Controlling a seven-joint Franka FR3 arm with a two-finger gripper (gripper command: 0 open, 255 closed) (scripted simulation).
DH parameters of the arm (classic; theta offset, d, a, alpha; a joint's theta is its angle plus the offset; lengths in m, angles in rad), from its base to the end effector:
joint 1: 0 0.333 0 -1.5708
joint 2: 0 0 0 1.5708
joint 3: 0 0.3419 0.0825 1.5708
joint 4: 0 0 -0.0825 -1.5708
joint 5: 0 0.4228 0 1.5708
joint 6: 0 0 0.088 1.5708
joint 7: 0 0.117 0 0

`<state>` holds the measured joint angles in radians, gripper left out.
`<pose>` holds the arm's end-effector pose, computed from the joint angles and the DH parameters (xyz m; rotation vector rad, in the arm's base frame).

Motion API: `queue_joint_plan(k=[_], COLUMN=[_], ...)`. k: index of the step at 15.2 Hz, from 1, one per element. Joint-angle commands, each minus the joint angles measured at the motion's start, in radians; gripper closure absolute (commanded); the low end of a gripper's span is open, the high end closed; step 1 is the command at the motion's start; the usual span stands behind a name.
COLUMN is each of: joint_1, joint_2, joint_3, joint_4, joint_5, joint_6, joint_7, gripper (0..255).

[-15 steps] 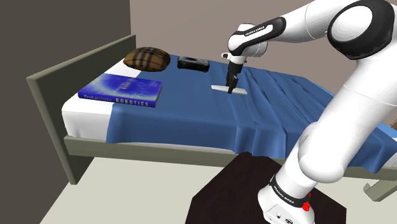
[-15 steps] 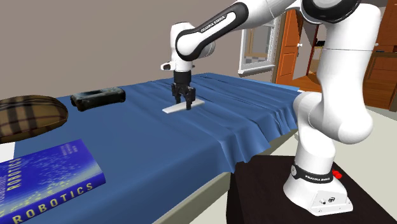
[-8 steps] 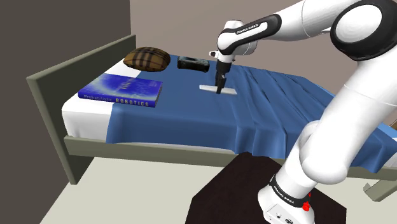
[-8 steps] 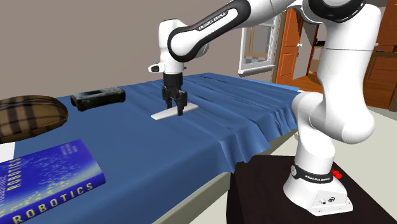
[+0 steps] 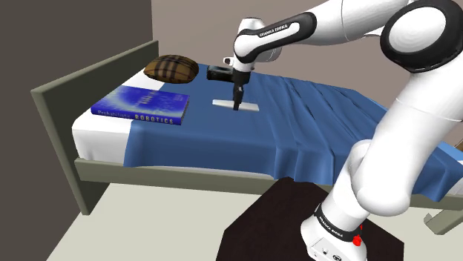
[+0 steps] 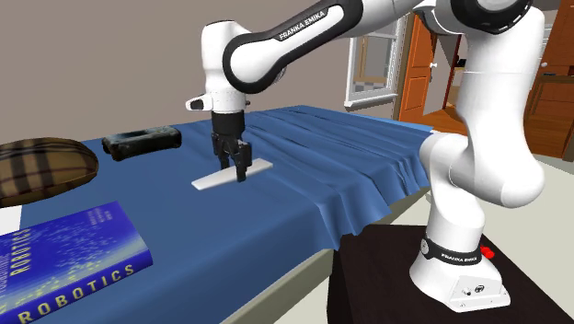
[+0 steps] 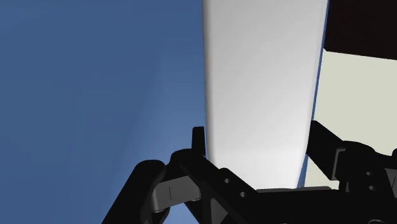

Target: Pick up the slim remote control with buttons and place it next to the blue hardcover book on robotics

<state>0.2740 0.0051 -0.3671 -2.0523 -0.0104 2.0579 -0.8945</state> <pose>0.5820 -0.0548 0.4329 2.8805 1.2285 -0.0070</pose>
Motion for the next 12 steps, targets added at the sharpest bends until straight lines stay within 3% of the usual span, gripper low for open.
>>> queue_joint_plan(k=[1, 8, 12], joint_1=[0.023, 0.096, 0.095], joint_2=[0.015, 0.113, 0.131], joint_3=[0.022, 0.092, 0.093], joint_4=[0.017, 0.139, 0.106], joint_5=[0.006, 0.034, 0.04], joint_6=[-0.003, -0.032, 0.018], joint_7=[0.044, 0.177, 0.173], gripper=[255, 255, 255])
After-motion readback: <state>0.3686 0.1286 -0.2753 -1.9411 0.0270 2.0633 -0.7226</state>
